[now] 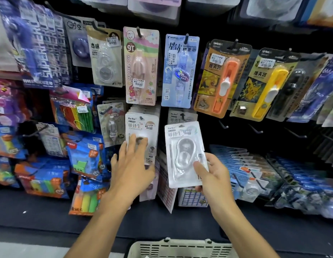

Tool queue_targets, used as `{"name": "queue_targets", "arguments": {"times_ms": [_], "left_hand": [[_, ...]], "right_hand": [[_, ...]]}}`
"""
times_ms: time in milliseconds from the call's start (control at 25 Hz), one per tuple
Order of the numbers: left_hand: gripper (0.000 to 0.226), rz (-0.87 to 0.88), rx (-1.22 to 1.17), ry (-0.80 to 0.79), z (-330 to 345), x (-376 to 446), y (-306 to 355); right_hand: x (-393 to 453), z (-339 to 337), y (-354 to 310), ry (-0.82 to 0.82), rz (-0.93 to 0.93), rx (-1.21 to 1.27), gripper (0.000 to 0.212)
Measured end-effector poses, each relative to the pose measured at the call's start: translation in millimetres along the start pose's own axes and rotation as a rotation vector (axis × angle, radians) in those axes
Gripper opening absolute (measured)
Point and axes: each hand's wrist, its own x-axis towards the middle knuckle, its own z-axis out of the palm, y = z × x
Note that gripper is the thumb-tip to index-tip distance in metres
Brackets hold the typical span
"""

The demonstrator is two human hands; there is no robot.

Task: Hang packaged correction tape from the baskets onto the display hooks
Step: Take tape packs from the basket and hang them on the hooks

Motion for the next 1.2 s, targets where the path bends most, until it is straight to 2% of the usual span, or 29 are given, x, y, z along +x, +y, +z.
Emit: {"name": "queue_targets", "arguments": {"times_ms": [160, 360, 520, 560, 600, 680, 760, 800, 880, 1000, 1080, 1160, 1200], "left_hand": [[0.086, 0.013, 0.010, -0.030, 6.2, 5.0, -2.5], [0.089, 0.026, 0.022, -0.047, 11.7, 4.3, -5.0], [0.089, 0.029, 0.019, -0.065, 10.1, 6.1, -6.6], [0.089, 0.032, 0.015, -0.070, 9.7, 6.3, -7.4], [0.089, 0.036, 0.011, -0.077, 9.9, 6.1, -7.4], [0.089, 0.038, 0.006, -0.077, 11.6, 2.6, -8.6], [0.091, 0.032, 0.018, -0.063, 11.2, -3.4, -10.2], [0.090, 0.021, 0.025, -0.061, 13.5, -7.6, -11.3], [0.082, -0.021, -0.005, -0.118, 28.5, -16.6, -16.0], [0.066, -0.081, -0.178, -0.411, 70.8, -42.0, -18.8], [0.051, -0.107, -0.224, -0.573, 107.5, -68.3, -23.8], [0.039, -0.091, -0.092, -0.689, 151.3, -102.0, -41.0], [0.041, -0.070, 0.015, -0.776, 172.7, -122.4, -52.2]], "right_hand": [[-9.7, -5.4, 3.1, -0.049, -0.056, -0.002, 0.035], [6.0, -3.2, -9.9, 0.077, 0.018, -0.053, 0.020], [4.7, -3.5, -9.1, 0.127, -0.038, -0.111, 0.012], [11.0, -1.3, -9.3, 0.157, 0.005, -0.114, 0.012], [20.3, 0.9, -7.7, 0.173, 0.100, -0.058, 0.021], [37.0, 6.3, -6.3, 0.089, 0.352, 0.181, 0.045], [39.2, 2.5, 6.4, -0.008, 0.454, 0.282, 0.061], [36.5, 0.1, 19.5, -0.023, 0.471, 0.230, 0.060], [13.4, -7.0, 61.1, -0.091, 0.496, 0.117, 0.045], [-51.3, -22.0, 151.2, -0.210, 0.696, -0.050, 0.028], [-92.1, -30.8, 203.6, -0.402, 0.778, -0.328, 0.022], [-121.7, -41.1, 250.4, -0.628, 0.770, -0.587, 0.019], [-133.6, -45.5, 269.7, -0.719, 0.764, -0.694, 0.022]]}}
